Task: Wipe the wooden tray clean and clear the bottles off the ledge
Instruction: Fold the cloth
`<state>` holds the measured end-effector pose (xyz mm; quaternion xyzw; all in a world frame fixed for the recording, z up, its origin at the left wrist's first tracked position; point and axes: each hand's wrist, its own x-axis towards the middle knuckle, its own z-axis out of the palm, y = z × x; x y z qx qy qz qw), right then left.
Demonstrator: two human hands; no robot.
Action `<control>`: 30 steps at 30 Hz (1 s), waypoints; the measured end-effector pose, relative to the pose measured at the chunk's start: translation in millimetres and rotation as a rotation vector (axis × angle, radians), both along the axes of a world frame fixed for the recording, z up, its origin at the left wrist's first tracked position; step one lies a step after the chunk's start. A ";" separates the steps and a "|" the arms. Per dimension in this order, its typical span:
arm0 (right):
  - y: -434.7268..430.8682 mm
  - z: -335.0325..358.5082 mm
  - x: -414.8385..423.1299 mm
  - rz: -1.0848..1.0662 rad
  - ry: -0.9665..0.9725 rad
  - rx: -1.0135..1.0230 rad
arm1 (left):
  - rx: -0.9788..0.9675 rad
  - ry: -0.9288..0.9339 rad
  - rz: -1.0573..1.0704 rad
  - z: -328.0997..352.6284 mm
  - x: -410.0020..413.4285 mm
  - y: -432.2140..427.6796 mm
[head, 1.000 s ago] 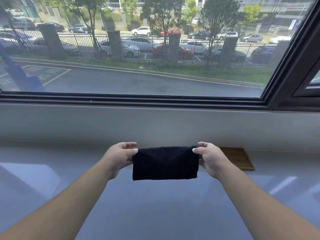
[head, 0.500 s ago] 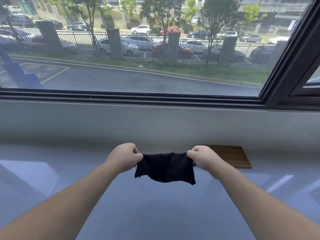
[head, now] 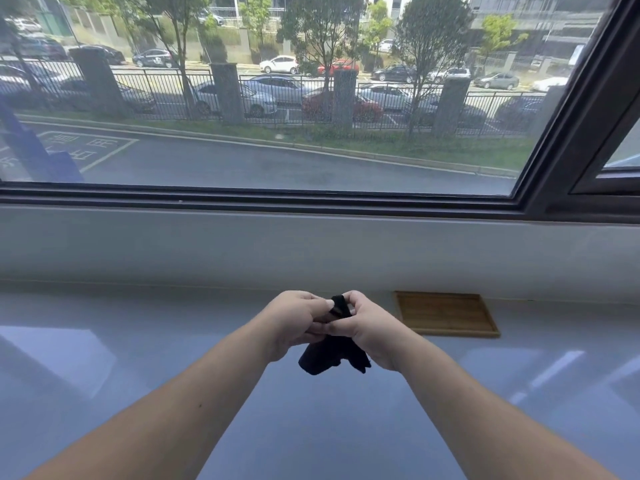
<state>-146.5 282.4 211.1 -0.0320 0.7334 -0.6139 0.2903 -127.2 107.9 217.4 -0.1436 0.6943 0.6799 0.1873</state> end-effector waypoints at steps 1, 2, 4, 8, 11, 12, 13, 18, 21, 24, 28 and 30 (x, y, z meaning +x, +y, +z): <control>-1.7 -2.6 0.5 -0.030 0.043 0.031 | 0.025 0.011 -0.030 -1.8 0.9 -1.4; -2.9 -4.3 0.2 -0.060 0.067 0.034 | 0.021 0.036 -0.019 -3.3 1.8 -2.8; -2.5 -5.6 -2.9 -0.104 0.059 -0.030 | -0.076 0.108 0.133 -7.5 3.4 -7.3; 8.1 -1.9 -9.5 -0.132 -0.072 -0.277 | -0.134 0.108 0.223 -24.7 7.5 -26.5; 18.2 2.6 -15.6 -0.059 -0.140 -0.478 | 0.084 -0.042 -0.121 -35.4 11.2 -37.0; 19.8 1.1 -17.9 -0.072 -0.154 -0.501 | 0.136 -0.059 -0.197 -38.2 11.3 -37.2; 19.9 -3.0 -19.8 -0.111 -0.181 -0.483 | 0.179 -0.057 -0.210 -39.5 10.8 -34.2; 18.6 -43.5 -8.1 -0.170 -0.358 -0.244 | -0.023 0.076 0.057 -43.5 9.7 -4.1; 24.6 -56.7 -8.4 -0.182 -0.301 -0.432 | -0.035 0.183 0.079 -42.6 5.1 -4.7; 20.4 -55.3 -11.1 -0.185 -0.226 -0.469 | -0.035 0.221 0.106 -38.4 0.4 -11.9; 12.5 -54.0 -13.9 -0.274 -0.135 -0.399 | 0.046 0.185 0.173 -42.6 -3.6 -11.7; 8.8 -60.1 -10.0 -0.296 -0.204 -0.343 | 0.026 0.126 0.194 -52.4 -5.5 -6.9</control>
